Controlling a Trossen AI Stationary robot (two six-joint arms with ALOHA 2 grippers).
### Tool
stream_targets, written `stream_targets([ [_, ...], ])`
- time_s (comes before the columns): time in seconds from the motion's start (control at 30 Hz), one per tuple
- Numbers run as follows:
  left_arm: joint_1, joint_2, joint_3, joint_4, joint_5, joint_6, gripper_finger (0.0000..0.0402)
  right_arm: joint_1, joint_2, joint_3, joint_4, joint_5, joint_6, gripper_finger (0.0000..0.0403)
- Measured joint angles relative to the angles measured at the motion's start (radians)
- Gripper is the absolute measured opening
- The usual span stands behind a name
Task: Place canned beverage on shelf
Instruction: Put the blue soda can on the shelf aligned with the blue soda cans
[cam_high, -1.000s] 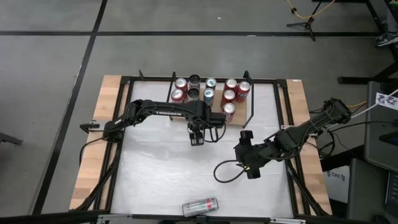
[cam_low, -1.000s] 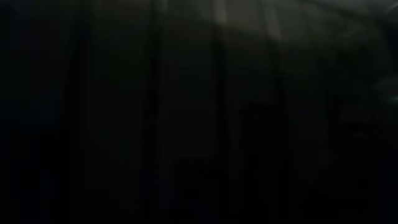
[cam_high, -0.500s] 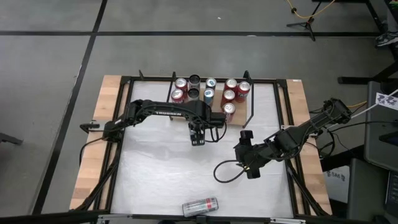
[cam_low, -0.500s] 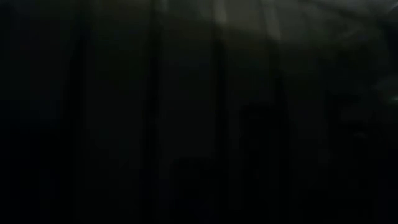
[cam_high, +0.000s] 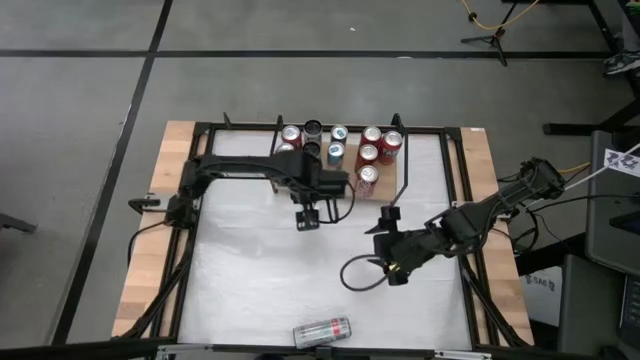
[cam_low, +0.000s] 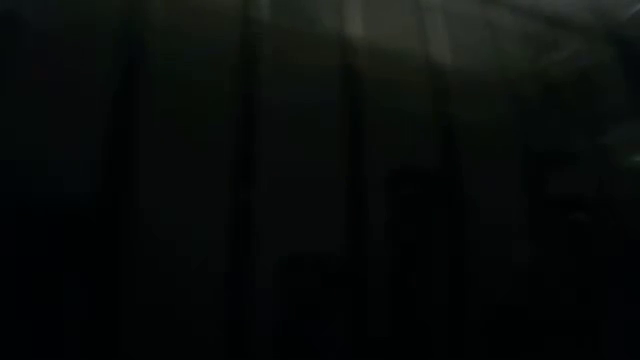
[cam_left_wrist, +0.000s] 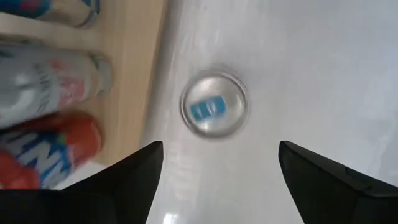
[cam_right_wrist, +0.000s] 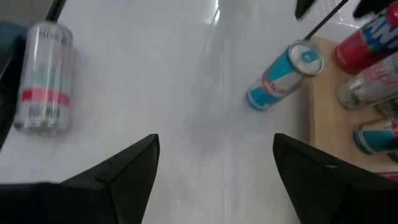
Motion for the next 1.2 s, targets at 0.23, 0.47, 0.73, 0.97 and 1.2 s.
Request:
stream_targets([
  [0.23,-0.084,-0.158,0.000,-0.021,-0.120,-0.057,0.0309,-0.088,0.000,0.000,0.078,-0.021,-0.001,0.0308],
  [0.47,-0.246,-0.277,-0.039,-0.016,-0.318,-0.143,0.0309,-0.219,0.007,0.001,0.172,-0.126,-0.099,0.0308],
  [0.73,-0.405,-0.479,-0.413,0.030,-0.433,-0.399,0.0309,-0.323,0.062,0.001,0.276,-0.206,-0.238,0.0308],
  [0.97,-0.500,-0.685,-0.804,0.266,-0.446,-0.581,0.0309,-0.400,0.150,0.001,0.370,-0.246,-0.347,0.0308],
  [1.2,-0.545,-0.762,-1.070,0.553,-0.451,-0.629,0.0309,-0.491,0.240,0.001,0.471,-0.362,-0.393,0.0308],
])
